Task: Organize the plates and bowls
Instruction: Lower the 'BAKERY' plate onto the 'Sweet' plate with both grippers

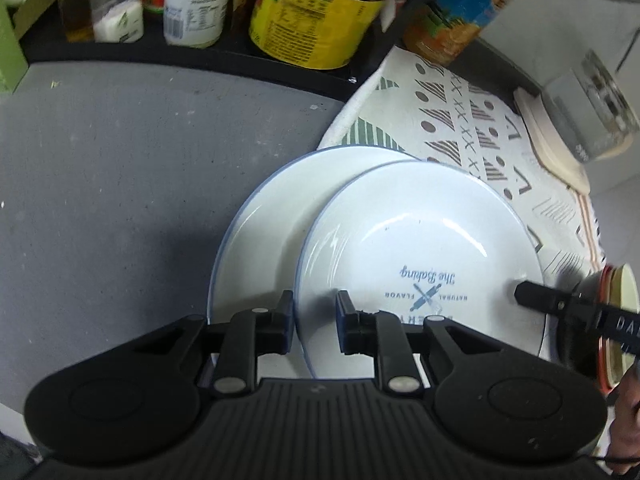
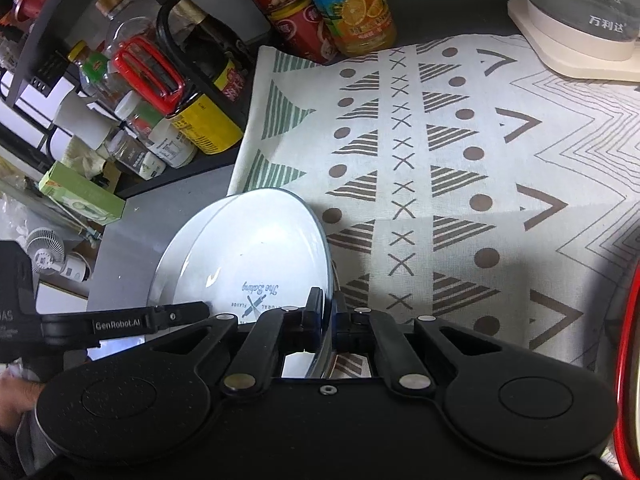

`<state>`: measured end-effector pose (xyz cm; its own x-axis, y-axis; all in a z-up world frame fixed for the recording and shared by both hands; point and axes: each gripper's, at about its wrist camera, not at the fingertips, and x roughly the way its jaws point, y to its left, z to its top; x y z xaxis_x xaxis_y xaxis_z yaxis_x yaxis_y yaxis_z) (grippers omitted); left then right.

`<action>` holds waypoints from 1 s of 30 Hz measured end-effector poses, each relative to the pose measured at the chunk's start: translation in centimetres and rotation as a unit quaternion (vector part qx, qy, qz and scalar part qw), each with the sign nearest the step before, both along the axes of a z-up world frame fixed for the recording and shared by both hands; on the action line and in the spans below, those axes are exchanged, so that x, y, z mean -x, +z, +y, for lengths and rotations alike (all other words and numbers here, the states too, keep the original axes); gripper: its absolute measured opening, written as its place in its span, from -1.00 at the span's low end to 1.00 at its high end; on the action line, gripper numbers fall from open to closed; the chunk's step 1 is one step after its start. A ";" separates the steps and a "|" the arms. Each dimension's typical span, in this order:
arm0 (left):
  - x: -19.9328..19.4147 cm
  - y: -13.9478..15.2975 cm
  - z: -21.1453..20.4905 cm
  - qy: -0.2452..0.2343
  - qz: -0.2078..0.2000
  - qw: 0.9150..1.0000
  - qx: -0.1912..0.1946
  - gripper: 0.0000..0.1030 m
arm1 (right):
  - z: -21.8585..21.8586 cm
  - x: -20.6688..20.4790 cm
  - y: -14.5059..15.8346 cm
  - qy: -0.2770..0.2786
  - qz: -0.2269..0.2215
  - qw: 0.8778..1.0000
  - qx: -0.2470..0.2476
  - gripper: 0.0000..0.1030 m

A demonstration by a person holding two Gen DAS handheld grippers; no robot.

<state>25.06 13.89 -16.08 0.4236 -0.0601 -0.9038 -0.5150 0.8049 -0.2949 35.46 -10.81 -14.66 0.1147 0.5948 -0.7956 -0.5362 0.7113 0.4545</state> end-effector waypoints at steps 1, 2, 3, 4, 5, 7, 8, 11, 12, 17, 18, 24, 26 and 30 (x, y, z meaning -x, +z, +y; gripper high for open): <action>-0.1 0.0 -0.2 -0.005 0.001 1.000 -0.006 -0.63 | 0.0 0.0 0.0 -0.001 0.000 1.000 0.000 -0.93; 0.0 0.1 -0.4 -0.008 0.002 1.000 -0.012 -0.62 | 0.0 0.0 0.0 -0.001 0.001 1.000 -0.001 -0.93; -0.1 0.1 -0.5 -0.009 0.002 1.000 -0.016 -0.63 | 0.0 0.0 0.0 0.000 0.000 1.000 -0.001 -0.93; 0.0 0.1 -0.6 -0.010 0.002 1.000 -0.017 -0.63 | 0.0 0.0 0.0 0.001 -0.001 1.000 0.000 -0.93; -0.1 0.1 -0.6 -0.011 0.003 1.000 -0.017 -0.63 | 0.0 0.0 0.0 0.002 -0.001 1.000 0.000 -0.93; -0.2 0.1 -0.5 -0.010 0.004 1.000 -0.016 -0.63 | 0.0 0.0 -0.1 0.001 0.000 1.000 0.000 -0.93; -0.2 0.1 -0.4 -0.010 0.006 1.000 -0.014 -0.63 | 0.0 0.0 -0.2 0.001 0.001 1.000 0.001 -0.93; -0.2 0.1 0.0 -0.007 0.008 1.000 -0.004 -0.63 | 0.3 0.1 -0.3 0.001 -0.001 1.000 0.006 -0.92; -0.4 0.1 0.0 -0.008 0.009 1.000 -0.006 -0.63 | 0.4 0.1 -0.4 0.002 -0.002 1.000 0.007 -0.91; -0.5 0.2 0.0 -0.012 0.015 1.000 -0.015 -0.63 | 0.6 0.0 -0.6 -0.001 0.001 1.000 0.011 -0.88; -0.4 0.2 0.0 -0.010 0.016 1.000 -0.016 -0.63 | 0.6 -0.1 -0.8 -0.002 0.003 1.000 0.011 -0.86; 0.1 0.7 0.6 0.002 0.017 1.000 -0.024 -0.63 | 1.5 0.4 -1.5 0.008 0.004 1.000 0.027 -0.73; 0.2 0.7 0.8 0.002 0.016 1.000 -0.023 -0.64 | 1.6 0.4 -1.7 0.009 0.005 1.000 0.027 -0.72; 0.4 1.1 1.1 0.006 0.013 1.000 -0.027 -0.65 | 1.6 0.3 -1.8 0.006 0.004 1.000 0.030 -0.55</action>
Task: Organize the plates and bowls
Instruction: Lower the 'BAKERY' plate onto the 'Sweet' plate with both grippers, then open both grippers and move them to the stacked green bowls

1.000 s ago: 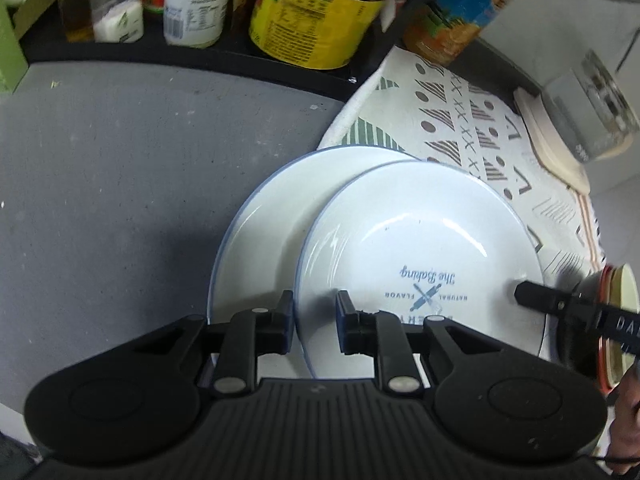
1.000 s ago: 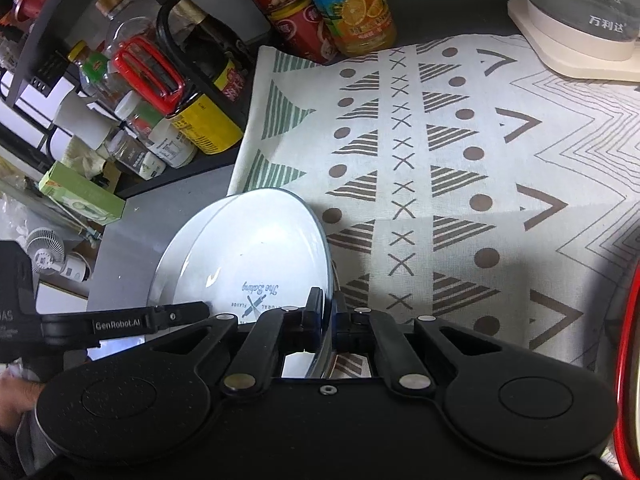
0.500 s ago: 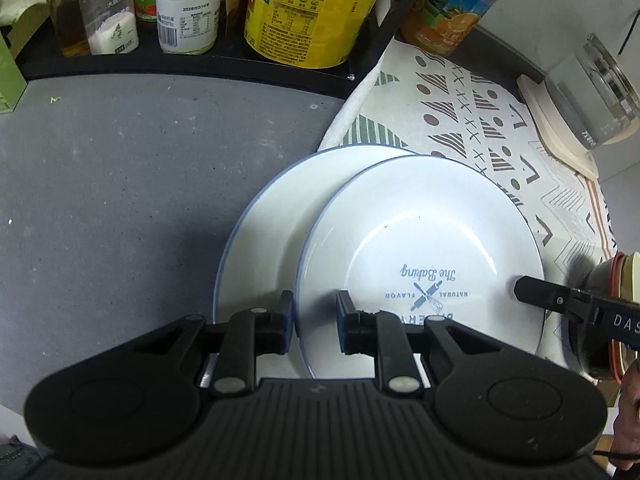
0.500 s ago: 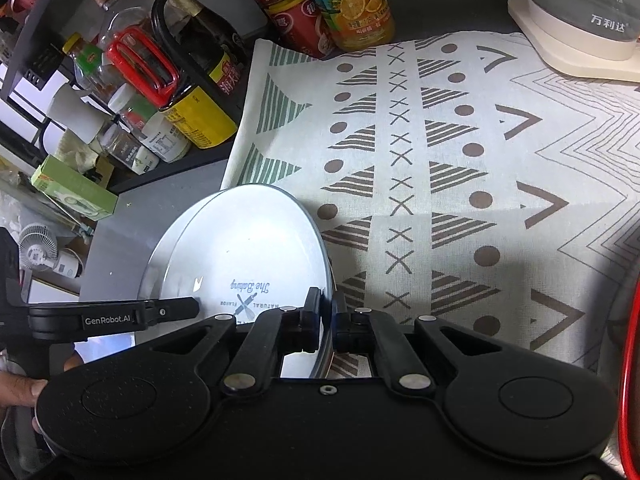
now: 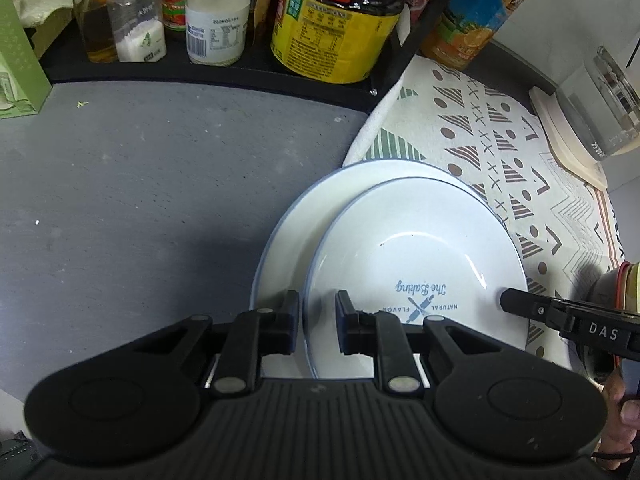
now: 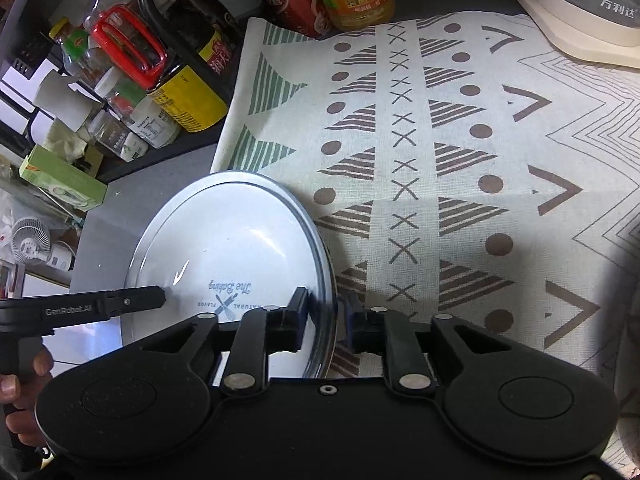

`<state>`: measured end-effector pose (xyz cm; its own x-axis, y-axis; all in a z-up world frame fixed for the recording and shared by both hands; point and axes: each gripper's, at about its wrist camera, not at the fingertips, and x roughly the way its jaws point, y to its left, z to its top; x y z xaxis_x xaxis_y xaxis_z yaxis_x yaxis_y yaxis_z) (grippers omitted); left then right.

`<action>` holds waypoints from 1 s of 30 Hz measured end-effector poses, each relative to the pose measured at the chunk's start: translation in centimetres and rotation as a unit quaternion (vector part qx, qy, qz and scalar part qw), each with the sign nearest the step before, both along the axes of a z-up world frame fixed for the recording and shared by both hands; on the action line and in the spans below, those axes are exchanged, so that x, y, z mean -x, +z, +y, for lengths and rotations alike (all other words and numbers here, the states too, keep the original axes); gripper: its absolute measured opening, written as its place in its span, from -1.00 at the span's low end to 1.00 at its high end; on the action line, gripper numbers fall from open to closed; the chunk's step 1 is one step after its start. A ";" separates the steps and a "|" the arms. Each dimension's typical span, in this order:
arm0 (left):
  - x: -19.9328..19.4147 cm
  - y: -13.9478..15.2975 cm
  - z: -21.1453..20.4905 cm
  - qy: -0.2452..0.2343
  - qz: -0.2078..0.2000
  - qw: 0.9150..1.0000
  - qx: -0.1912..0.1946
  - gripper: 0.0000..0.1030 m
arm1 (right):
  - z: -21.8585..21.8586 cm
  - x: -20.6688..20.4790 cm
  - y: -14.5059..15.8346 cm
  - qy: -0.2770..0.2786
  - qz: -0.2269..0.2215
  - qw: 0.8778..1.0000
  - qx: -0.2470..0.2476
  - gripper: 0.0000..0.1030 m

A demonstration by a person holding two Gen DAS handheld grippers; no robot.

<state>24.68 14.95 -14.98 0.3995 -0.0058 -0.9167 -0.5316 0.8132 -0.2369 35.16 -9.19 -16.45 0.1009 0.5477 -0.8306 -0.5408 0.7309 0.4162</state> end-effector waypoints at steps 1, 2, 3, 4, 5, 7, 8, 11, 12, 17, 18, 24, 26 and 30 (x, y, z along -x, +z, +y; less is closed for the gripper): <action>0.1 0.1 0.1 0.002 -0.001 1.000 -0.001 -0.67 | -0.1 0.0 0.0 -0.001 0.000 1.000 0.001 -0.52; 0.2 0.2 0.1 0.005 -0.001 1.000 -0.003 -0.71 | -0.1 -0.1 -0.1 -0.003 0.001 1.000 0.002 -0.48; 0.3 0.3 0.2 0.009 -0.003 1.000 -0.005 -0.71 | -0.2 -0.1 -0.1 -0.004 0.002 1.000 0.001 -0.47; 0.4 0.4 0.2 0.011 -0.006 1.000 -0.007 -0.71 | -0.2 -0.2 -0.2 -0.004 0.003 1.000 0.001 -0.46; 0.4 0.5 0.2 0.010 -0.006 1.000 -0.010 -0.71 | -0.2 -0.1 -0.2 -0.004 0.002 1.000 0.002 -0.42; 0.4 0.7 0.0 0.007 -0.006 1.000 -0.020 -0.71 | -0.2 -0.1 -0.2 -0.004 0.000 1.000 0.007 -0.35; 0.3 0.8 -0.2 0.004 -0.004 1.000 -0.025 -0.72 | -0.2 -0.1 -0.3 -0.005 0.000 1.000 0.009 -0.31; 0.0 0.9 -0.6 -0.003 0.004 0.999 -0.038 -0.72 | -0.2 0.0 -0.3 -0.005 0.000 1.000 0.011 -0.29; 0.0 0.9 -0.7 -0.005 0.007 0.999 -0.043 -0.72 | -0.2 0.0 -0.3 -0.005 0.000 1.000 0.012 -0.29; -0.4 1.3 -2.0 -0.024 0.021 0.996 -0.085 -0.72 | -0.1 0.4 0.1 0.001 -0.010 1.000 0.020 -0.23; -0.5 1.3 -2.2 -0.027 0.024 0.995 -0.093 -0.72 | 0.0 0.4 0.2 0.002 -0.012 1.000 0.021 -0.23; -0.7 1.8 -2.4 -0.034 0.023 0.996 -0.085 -0.72 | -0.2 0.8 1.4 0.004 -0.026 1.000 0.014 -0.22; -0.8 2.3 -2.4 -0.037 0.019 0.995 -0.088 -0.71 | -0.3 0.9 2.1 0.010 -0.032 0.999 0.005 -0.17; -1.1 3.8 -2.2 -0.029 0.001 0.997 -0.077 -0.65 | -0.5 0.8 3.3 0.018 -0.047 0.999 -0.008 -0.12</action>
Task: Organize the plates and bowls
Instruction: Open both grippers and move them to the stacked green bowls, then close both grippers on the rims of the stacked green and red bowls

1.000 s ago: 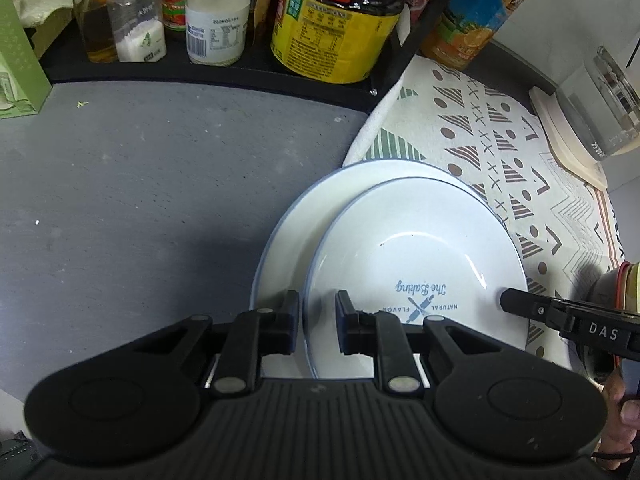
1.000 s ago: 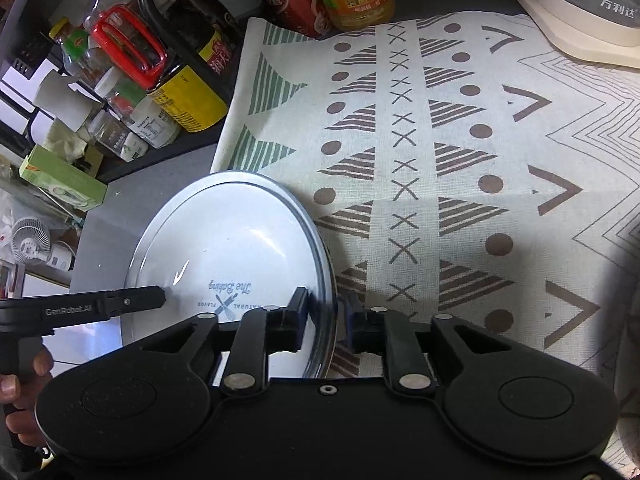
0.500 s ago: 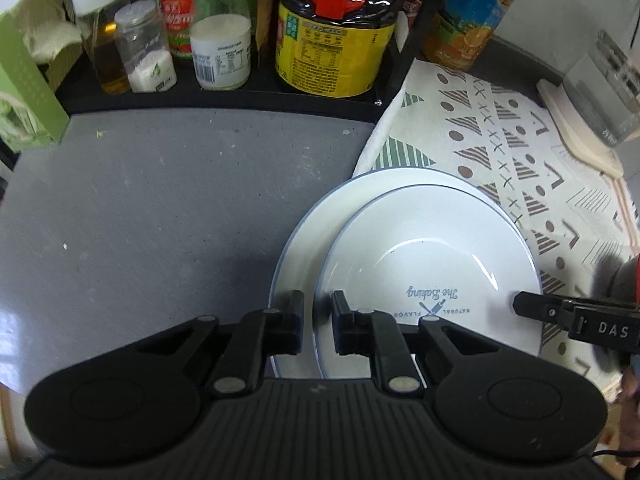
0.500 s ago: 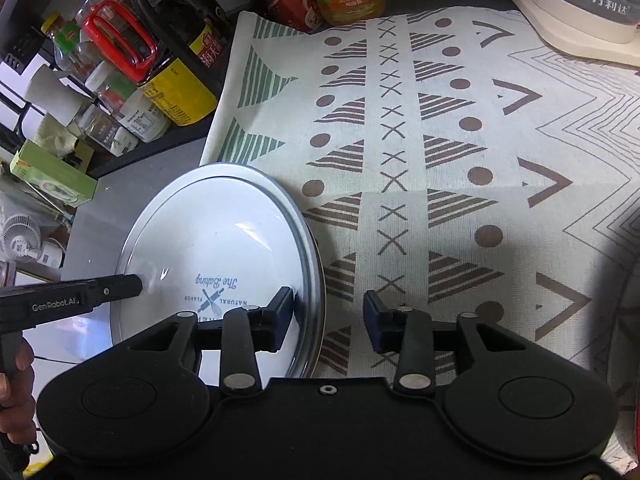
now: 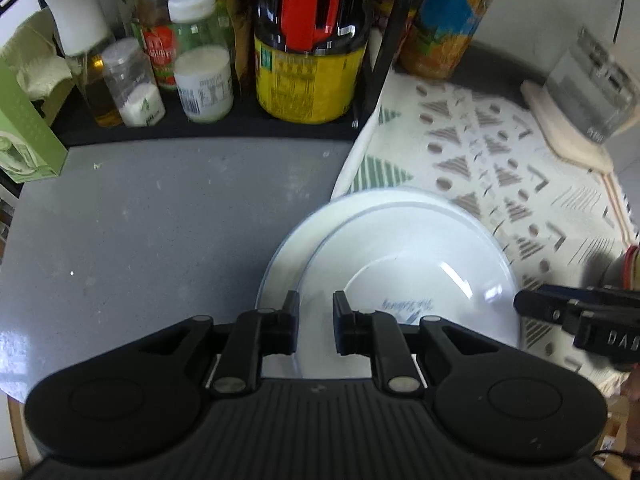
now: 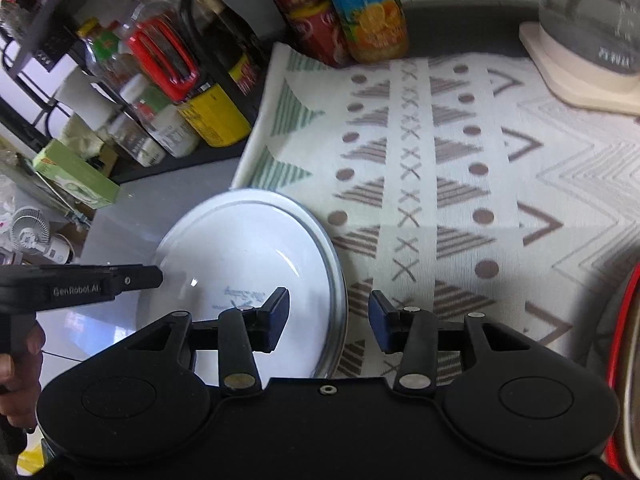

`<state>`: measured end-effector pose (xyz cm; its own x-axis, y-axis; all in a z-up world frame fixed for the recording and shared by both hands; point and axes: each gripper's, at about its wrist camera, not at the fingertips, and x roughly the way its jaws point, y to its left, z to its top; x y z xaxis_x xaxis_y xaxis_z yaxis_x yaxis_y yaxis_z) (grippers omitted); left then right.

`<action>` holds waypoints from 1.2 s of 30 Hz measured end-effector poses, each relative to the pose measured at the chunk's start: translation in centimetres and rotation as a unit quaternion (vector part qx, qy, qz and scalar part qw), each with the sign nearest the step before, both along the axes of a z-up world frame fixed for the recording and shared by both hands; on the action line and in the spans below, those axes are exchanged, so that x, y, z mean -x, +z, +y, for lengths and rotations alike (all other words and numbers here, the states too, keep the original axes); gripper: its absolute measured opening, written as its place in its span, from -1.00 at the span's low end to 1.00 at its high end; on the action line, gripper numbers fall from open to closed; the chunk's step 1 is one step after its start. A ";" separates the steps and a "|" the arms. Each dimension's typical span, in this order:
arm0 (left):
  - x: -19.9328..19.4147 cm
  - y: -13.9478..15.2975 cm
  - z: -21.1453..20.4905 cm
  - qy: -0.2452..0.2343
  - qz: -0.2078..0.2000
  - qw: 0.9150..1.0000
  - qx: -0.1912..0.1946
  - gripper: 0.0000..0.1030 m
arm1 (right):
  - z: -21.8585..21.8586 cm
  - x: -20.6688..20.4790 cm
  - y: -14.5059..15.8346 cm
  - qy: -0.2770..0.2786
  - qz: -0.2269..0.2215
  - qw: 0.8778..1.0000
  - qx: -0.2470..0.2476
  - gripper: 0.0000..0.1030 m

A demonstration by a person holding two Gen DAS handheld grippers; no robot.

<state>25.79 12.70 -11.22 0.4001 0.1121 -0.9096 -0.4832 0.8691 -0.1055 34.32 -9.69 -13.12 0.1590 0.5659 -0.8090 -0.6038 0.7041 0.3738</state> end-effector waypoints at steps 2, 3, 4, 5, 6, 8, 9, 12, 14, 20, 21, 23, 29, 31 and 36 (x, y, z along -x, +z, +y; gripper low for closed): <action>-0.5 0.6 -0.4 -0.006 0.001 1.000 -0.008 -0.62 | -0.3 0.0 0.7 0.004 -0.008 1.000 -0.009 -0.04; -0.9 0.8 -0.7 -0.008 0.005 1.000 -0.011 -0.61 | -0.5 0.0 1.0 0.006 -0.013 1.000 -0.014 -0.02; -1.2 0.8 -0.9 -0.006 0.007 1.000 -0.010 -0.59 | -0.7 -0.1 1.3 0.008 -0.018 1.000 -0.018 0.00; -1.5 0.9 -1.1 -0.003 0.008 1.000 -0.006 -0.56 | -1.0 -0.1 1.7 0.009 -0.022 0.999 -0.023 0.04; -1.8 1.0 -1.4 0.000 0.009 1.000 -0.003 -0.54 | -1.3 -0.2 2.0 0.009 -0.025 0.999 -0.026 0.07; -2.6 1.2 -2.2 0.005 0.015 1.000 0.001 -0.41 | -2.3 -0.5 2.8 0.003 -0.024 0.999 -0.039 0.11; -2.8 1.4 -2.8 0.003 0.015 1.000 0.000 -0.35 | -2.8 -0.8 3.2 -0.001 -0.018 0.999 -0.048 0.14; -3.9 2.2 -4.9 -0.004 0.017 1.000 -0.011 0.03 | -4.7 -1.0 4.9 -0.011 -0.034 0.998 -0.057 0.35; -4.5 2.8 -6.4 -0.007 0.007 1.000 -0.009 0.24 | -6.3 -1.2 6.0 -0.019 -0.050 0.996 -0.068 0.48; -5.9 3.5 -10.6 -0.020 -0.002 1.000 0.000 0.38 | -11.2 -2.3 7.3 -0.055 -0.067 0.994 -0.069 0.56; -6.1 3.6 -11.2 -0.023 -0.003 1.000 0.002 0.38 | -12.0 -2.4 7.4 -0.061 -0.071 0.993 -0.069 0.56; -6.4 4.0 -12.4 -0.027 -0.007 1.000 0.006 0.39 | -13.4 -2.6 7.5 -0.075 -0.076 0.992 -0.067 0.62; -7.3 4.8 -15.6 -0.040 -0.023 0.999 0.010 0.44 | -17.1 -3.2 7.5 -0.104 -0.081 0.989 -0.072 0.76; -7.5 5.0 -16.6 -0.042 -0.028 0.999 0.012 0.50 | -18.1 -3.4 7.3 -0.109 -0.083 0.988 -0.071 0.78; -8.0 5.0 -19.1 -0.047 -0.032 0.998 0.020 0.51 | -20.7 -3.7 6.7 -0.127 -0.084 0.986 -0.070 0.80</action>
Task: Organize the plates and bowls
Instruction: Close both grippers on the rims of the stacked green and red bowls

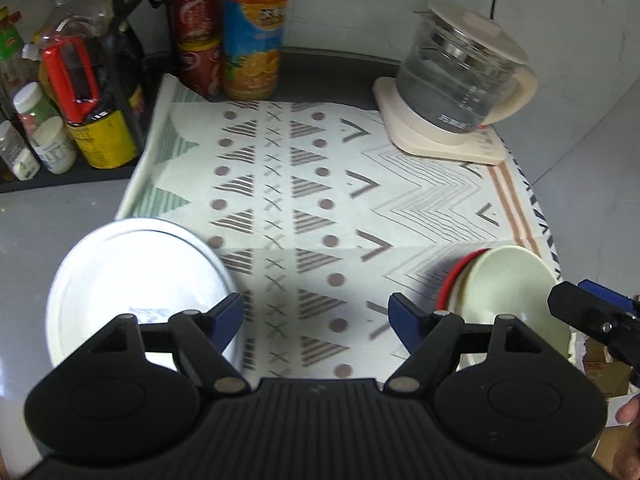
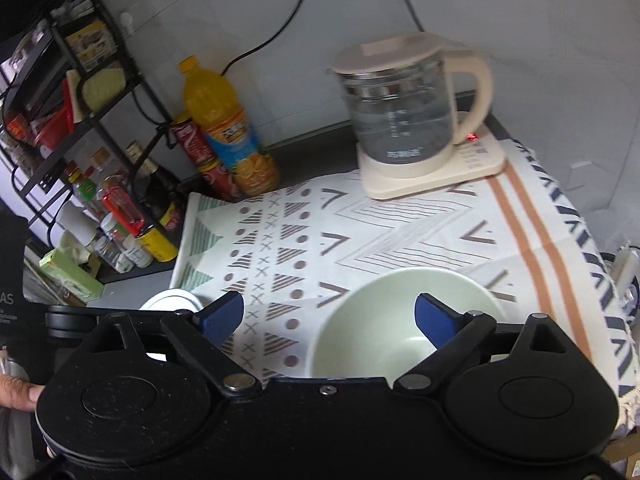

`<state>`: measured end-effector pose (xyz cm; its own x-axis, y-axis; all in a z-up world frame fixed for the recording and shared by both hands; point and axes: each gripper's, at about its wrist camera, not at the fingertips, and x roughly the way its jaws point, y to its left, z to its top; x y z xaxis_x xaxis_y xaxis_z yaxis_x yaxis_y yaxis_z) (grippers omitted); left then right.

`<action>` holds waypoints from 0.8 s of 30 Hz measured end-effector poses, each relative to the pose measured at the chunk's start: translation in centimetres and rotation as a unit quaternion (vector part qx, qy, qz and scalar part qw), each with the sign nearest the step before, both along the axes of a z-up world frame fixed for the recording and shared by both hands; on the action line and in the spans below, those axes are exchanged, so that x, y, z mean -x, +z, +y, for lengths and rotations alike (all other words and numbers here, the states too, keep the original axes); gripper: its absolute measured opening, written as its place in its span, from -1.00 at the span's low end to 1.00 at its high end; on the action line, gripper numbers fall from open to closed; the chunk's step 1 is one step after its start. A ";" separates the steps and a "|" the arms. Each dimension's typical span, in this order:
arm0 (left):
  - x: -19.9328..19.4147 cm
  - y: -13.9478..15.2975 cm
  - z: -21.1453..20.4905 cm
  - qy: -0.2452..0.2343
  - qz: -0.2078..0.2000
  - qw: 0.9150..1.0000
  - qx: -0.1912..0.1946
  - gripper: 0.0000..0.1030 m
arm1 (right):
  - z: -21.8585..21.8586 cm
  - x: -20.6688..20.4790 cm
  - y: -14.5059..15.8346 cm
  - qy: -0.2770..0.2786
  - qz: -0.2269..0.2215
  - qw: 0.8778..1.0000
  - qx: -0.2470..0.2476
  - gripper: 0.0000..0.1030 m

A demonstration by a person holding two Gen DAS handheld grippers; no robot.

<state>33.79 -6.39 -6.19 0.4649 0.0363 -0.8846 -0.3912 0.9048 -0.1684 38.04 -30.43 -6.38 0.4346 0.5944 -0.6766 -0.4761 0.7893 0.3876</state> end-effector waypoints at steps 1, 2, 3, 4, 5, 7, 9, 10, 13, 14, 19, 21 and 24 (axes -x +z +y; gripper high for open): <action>-0.2 -0.1 -0.5 -0.002 0.002 1.000 0.002 0.51 | -0.6 -0.1 -0.1 -0.005 0.000 1.000 0.000 0.80; -0.3 -0.2 -0.9 -0.005 0.004 1.000 0.003 0.51 | -1.1 -0.2 -0.2 -0.010 0.000 1.000 -0.001 0.80; -0.6 -0.2 -1.4 -0.009 0.005 1.000 0.001 0.51 | -1.6 -0.3 -0.3 -0.014 -0.001 1.000 -0.001 0.80; -0.8 -0.2 -1.9 -0.015 0.006 1.000 -0.001 0.51 | -2.1 -0.5 -0.4 -0.018 -0.001 1.000 -0.001 0.80; -1.0 -0.2 -2.4 -0.019 0.005 1.000 -0.002 0.51 | -2.6 -0.6 -0.5 -0.024 -0.002 1.000 0.000 0.81; -1.4 -0.1 -3.2 -0.026 0.002 1.000 0.002 0.51 | -3.6 -0.9 -0.7 -0.033 -0.002 0.999 0.002 0.81; -1.8 0.1 -3.9 -0.029 -0.002 1.000 0.007 0.51 | -4.5 -1.0 -0.9 -0.041 -0.001 0.999 0.004 0.81; -2.0 0.2 -4.3 -0.032 -0.006 0.999 0.009 0.51 | -4.9 -1.1 -1.1 -0.044 0.000 0.999 0.005 0.81; -2.6 0.5 -5.6 -0.041 -0.015 0.999 0.013 0.51 | -6.2 -1.2 -1.6 -0.058 0.004 0.998 0.008 0.81; -2.8 0.5 -6.0 -0.044 -0.017 0.999 0.016 0.51 | -6.6 -1.2 -1.8 -0.063 0.006 0.998 0.009 0.81; -3.6 0.3 -8.1 -0.055 -0.019 0.998 0.029 0.51 | -8.5 -1.0 -2.8 -0.082 0.015 0.996 0.015 0.84; -3.9 0.2 -8.6 -0.056 -0.021 0.998 0.032 0.51 | -9.2 -0.9 -3.2 -0.090 0.018 0.996 0.018 0.86; -4.1 0.2 -9.1 -0.057 -0.027 0.997 0.044 0.56 | -10.1 -0.8 -3.8 -0.098 0.026 0.995 0.018 0.86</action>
